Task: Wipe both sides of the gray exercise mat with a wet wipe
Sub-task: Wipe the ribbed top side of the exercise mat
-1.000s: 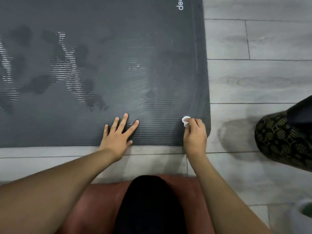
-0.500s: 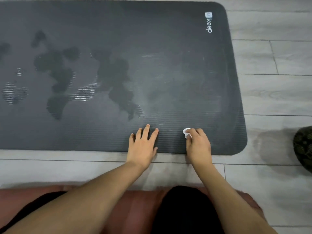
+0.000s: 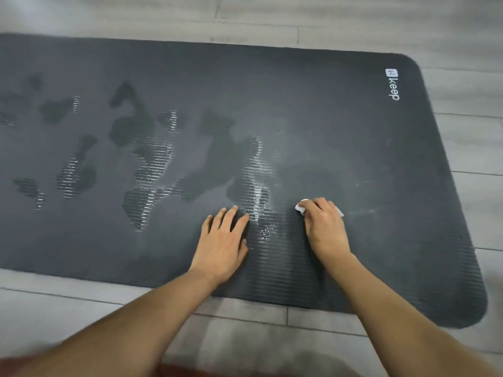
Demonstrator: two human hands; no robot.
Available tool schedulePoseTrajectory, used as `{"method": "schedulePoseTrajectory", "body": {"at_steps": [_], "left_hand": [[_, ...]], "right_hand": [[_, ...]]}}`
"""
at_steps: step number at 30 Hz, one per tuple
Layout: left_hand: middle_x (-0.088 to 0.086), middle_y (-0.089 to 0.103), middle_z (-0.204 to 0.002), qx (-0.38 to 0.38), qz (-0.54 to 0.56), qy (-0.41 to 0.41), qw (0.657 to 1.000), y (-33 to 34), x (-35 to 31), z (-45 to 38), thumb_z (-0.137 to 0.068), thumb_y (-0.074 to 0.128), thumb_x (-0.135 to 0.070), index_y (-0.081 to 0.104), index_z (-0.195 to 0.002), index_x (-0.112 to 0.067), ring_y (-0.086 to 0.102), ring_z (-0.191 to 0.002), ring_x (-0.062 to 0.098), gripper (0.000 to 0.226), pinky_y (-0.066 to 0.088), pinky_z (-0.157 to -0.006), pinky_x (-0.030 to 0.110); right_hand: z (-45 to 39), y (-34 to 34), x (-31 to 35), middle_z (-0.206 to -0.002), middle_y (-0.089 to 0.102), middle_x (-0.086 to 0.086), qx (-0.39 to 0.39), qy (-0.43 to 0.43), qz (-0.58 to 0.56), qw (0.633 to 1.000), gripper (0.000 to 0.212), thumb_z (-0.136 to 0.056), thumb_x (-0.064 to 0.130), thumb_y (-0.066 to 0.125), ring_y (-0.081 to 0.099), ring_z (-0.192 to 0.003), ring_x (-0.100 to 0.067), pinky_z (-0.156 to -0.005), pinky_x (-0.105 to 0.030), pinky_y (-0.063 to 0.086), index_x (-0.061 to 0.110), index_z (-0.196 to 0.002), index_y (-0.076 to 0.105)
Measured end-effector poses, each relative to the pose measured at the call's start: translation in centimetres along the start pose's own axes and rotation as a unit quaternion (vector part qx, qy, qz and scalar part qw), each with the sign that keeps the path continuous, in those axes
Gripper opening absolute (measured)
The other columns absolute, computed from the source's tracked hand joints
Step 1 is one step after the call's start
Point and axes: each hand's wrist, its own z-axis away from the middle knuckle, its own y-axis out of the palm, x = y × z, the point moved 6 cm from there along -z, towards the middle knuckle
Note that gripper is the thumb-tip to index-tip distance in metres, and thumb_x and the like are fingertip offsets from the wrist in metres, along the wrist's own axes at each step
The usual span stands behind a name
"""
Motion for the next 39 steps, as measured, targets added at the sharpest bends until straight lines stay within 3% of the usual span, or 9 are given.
{"method": "schedulePoseTrajectory", "body": {"at_steps": [3, 9, 13, 18, 21, 24, 31, 36, 39], "left_hand": [[0.009, 0.037, -0.159, -0.033, 0.007, 0.007, 0.999, -0.9, 1.6, -4.2, -0.097, 0.052, -0.033, 0.041, -0.15, -0.024, 0.032, -0.149, 0.033, 0.055, 0.026, -0.122, 0.052], [0.009, 0.039, -0.156, -0.09, 0.019, 0.0, 0.996, -3.8, 7.2, -13.8, -0.098, 0.044, -0.027, 0.043, -0.148, -0.02, 0.034, -0.147, 0.033, 0.05, 0.028, -0.122, 0.052], [0.011, 0.044, -0.153, -0.131, 0.011, -0.005, 0.991, -6.0, 11.9, -20.0, -0.093, 0.052, -0.015, 0.047, -0.146, -0.013, 0.04, -0.142, 0.037, 0.053, 0.034, -0.118, 0.052], [0.015, 0.045, -0.154, -0.165, 0.009, -0.014, 0.986, -7.6, 18.2, -30.9, -0.096, 0.05, -0.009, 0.051, -0.144, -0.011, 0.041, -0.142, 0.042, 0.048, 0.035, -0.117, 0.054], [0.015, 0.042, -0.157, -0.17, 0.031, -0.029, 0.984, -8.6, 20.3, -36.1, -0.103, 0.045, -0.016, 0.05, -0.145, -0.012, 0.038, -0.144, 0.041, 0.042, 0.03, -0.119, 0.053], [0.014, 0.039, -0.159, -0.166, 0.036, -0.024, 0.985, -9.5, 21.4, -39.9, -0.104, 0.036, -0.027, 0.047, -0.148, -0.016, 0.034, -0.146, 0.039, 0.046, 0.022, -0.123, 0.052], [0.006, 0.024, -0.168, -0.135, 0.03, -0.037, 0.99, -9.7, 21.6, -41.3, -0.104, 0.024, -0.038, 0.031, -0.159, -0.029, 0.018, -0.155, 0.032, 0.057, 0.007, -0.128, 0.05], [0.005, 0.023, -0.168, -0.122, 0.005, -0.042, 0.992, -9.6, 21.6, -41.5, -0.104, 0.023, -0.039, 0.028, -0.16, -0.029, 0.018, -0.155, 0.033, 0.058, 0.01, -0.127, 0.053], [0.006, 0.023, -0.168, -0.119, 0.006, -0.035, 0.992, -9.6, 21.8, -41.6, -0.104, 0.024, -0.039, 0.029, -0.16, -0.027, 0.018, -0.155, 0.034, 0.058, 0.011, -0.127, 0.054]], "right_hand": [[-6.4, 1.2, 0.8, -0.088, 0.057, -0.003, -0.021, -0.017, -0.02, 0.999, 0.023, -0.086, -0.006, 0.059, 0.051, -0.085, -0.029, -0.078, -0.03, 0.036, 0.015, -0.095, 0.065], [-20.9, 4.5, 3.6, -0.094, 0.058, -0.007, -0.073, -0.018, -0.043, 0.996, 0.027, -0.084, -0.009, 0.054, 0.05, -0.089, -0.031, -0.081, -0.035, 0.039, 0.012, -0.097, 0.065], [-26.4, 7.4, 2.9, -0.098, 0.058, -0.006, -0.094, 0.015, -0.013, 0.995, 0.027, -0.088, 0.003, 0.043, 0.053, -0.093, -0.032, -0.091, -0.039, 0.039, 0.015, -0.104, 0.062], [-26.7, 8.1, 2.5, -0.106, 0.059, 0.003, -0.134, 0.037, -0.022, 0.99, 0.033, -0.089, -0.001, 0.049, 0.052, -0.099, -0.021, -0.097, -0.03, 0.035, 0.018, -0.113, 0.063], [-27.1, 8.0, 2.5, -0.11, 0.06, 0.003, -0.126, 0.037, -0.015, 0.991, 0.037, -0.088, -0.003, 0.049, 0.053, -0.102, -0.021, -0.101, -0.026, 0.03, 0.016, -0.116, 0.063], [-27.3, 8.1, 2.7, -0.115, 0.06, 0.001, -0.123, 0.037, 0.0, 0.992, 0.037, -0.089, -0.002, 0.047, 0.053, -0.106, -0.023, -0.102, -0.03, 0.035, 0.013, -0.119, 0.064], [-27.8, 8.2, 2.8, -0.119, 0.061, -0.002, -0.094, 0.059, 0.026, 0.994, 0.038, -0.088, -0.004, 0.048, 0.055, -0.105, -0.025, -0.101, -0.041, 0.039, 0.011, -0.118, 0.065], [-27.7, 8.2, 2.5, -0.122, 0.061, -0.002, -0.073, 0.084, 0.034, 0.993, 0.038, -0.089, 0.0, 0.048, 0.057, -0.106, -0.026, -0.101, -0.038, 0.039, 0.012, -0.12, 0.066], [-29.4, 7.2, 3.1, -0.118, 0.063, -0.002, -0.101, 0.082, 0.014, 0.991, 0.035, -0.091, 0.002, 0.047, 0.059, -0.105, -0.025, -0.099, -0.037, 0.042, 0.012, -0.117, 0.068]]}}
